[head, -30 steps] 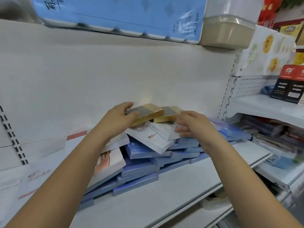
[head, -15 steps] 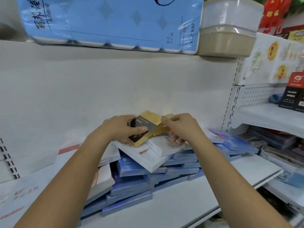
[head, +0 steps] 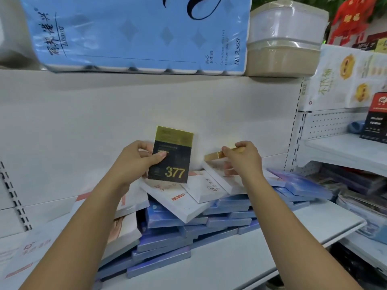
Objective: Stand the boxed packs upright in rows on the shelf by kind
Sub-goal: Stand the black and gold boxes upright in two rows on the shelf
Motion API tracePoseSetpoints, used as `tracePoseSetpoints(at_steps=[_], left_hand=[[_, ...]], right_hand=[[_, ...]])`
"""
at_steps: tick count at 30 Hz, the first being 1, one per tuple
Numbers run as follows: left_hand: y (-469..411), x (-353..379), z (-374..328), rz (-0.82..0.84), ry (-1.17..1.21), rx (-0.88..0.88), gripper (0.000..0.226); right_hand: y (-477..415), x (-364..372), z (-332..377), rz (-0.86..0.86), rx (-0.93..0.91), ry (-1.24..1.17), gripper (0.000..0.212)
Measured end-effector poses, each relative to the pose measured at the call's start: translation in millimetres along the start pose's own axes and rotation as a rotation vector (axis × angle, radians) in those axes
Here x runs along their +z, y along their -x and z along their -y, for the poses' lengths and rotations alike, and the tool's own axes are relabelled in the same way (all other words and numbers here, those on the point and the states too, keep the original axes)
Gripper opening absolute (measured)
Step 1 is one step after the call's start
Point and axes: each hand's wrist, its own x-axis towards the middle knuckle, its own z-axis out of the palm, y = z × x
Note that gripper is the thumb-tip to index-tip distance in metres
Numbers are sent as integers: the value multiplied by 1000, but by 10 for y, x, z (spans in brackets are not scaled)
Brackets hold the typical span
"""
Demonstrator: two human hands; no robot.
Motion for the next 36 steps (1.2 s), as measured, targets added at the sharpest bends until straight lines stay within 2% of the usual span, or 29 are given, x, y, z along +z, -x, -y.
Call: tracePoseSetpoints(at_steps=[4, 8, 10, 13, 14, 17, 22, 28, 36], left_hand=[[116, -8, -28, -36, 70, 8, 33], [250, 7, -13, -42, 137, 36, 39], [298, 34, -11, -54, 164, 35, 41], [350, 85, 8, -82, 210, 34, 42], [367, 92, 22, -89, 215, 31, 42], [452, 65, 79, -85, 245, 29, 36], [818, -214, 191, -200, 255, -1, 19], [1476, -854, 286, -347, 227, -43, 22], [2529, -2226, 487, -565, 182, -28, 26]], right_hand=[[-41, -136, -125, -36, 62, -122, 22], [-31, -304, -272, -167, -49, -65, 27], [-15, -384, -320, -147, -72, -113, 38], [41, -491, -346, -43, -43, -231, 57], [63, -517, -341, -11, -34, -260, 57], [128, -560, -298, 102, -46, -346, 23], [374, -408, -140, 308, -34, -517, 21], [955, 142, 107, 597, -53, -527, 21], [2106, 1228, 546, 839, -106, -523, 22]])
